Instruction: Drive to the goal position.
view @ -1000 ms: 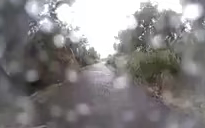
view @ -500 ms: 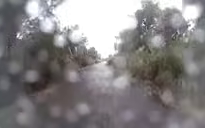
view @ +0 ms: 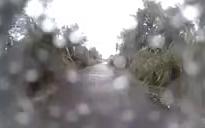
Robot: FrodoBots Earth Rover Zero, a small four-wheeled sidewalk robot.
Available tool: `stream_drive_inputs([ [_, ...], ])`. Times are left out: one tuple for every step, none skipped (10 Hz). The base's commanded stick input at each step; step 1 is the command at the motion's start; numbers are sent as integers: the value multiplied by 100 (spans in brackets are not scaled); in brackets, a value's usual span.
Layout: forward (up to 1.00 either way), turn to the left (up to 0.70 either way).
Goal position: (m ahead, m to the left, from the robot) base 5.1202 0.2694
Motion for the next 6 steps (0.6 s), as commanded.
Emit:
stream_drive_inputs([
  [100, 0],
  [100, 0],
  [100, 0],
  [100, 0],
  [100, 0],
  [100, 0],
])
